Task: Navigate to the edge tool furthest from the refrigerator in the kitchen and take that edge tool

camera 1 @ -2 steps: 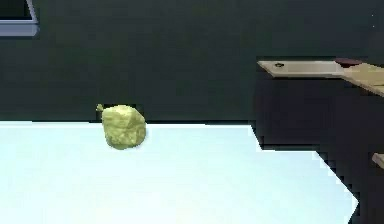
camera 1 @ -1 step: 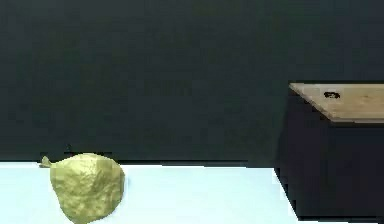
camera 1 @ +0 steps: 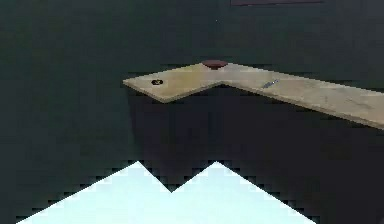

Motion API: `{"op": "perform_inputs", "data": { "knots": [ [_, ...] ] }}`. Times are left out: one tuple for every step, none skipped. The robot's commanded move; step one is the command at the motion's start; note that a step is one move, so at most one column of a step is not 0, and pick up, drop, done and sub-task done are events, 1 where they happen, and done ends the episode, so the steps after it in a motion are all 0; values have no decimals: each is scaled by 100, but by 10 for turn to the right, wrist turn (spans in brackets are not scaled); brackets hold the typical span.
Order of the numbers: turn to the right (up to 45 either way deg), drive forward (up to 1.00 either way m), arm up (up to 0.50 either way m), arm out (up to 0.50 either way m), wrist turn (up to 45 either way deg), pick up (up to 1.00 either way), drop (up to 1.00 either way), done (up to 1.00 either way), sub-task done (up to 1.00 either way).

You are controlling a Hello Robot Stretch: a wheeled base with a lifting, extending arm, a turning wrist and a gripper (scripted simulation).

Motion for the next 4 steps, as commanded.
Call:
{"op": "perform_inputs", "data": {
  "knots": [
    [180, 0, 0, 0, 0, 0, 0, 0, 0],
    [0, 80, 0, 0, 0, 0, 0, 0, 0],
    [-450, 0, 0, 0, 0, 0, 0, 0, 0],
    [-330, 0, 0, 0, 0, 0, 0, 0, 0]
  ]
}}
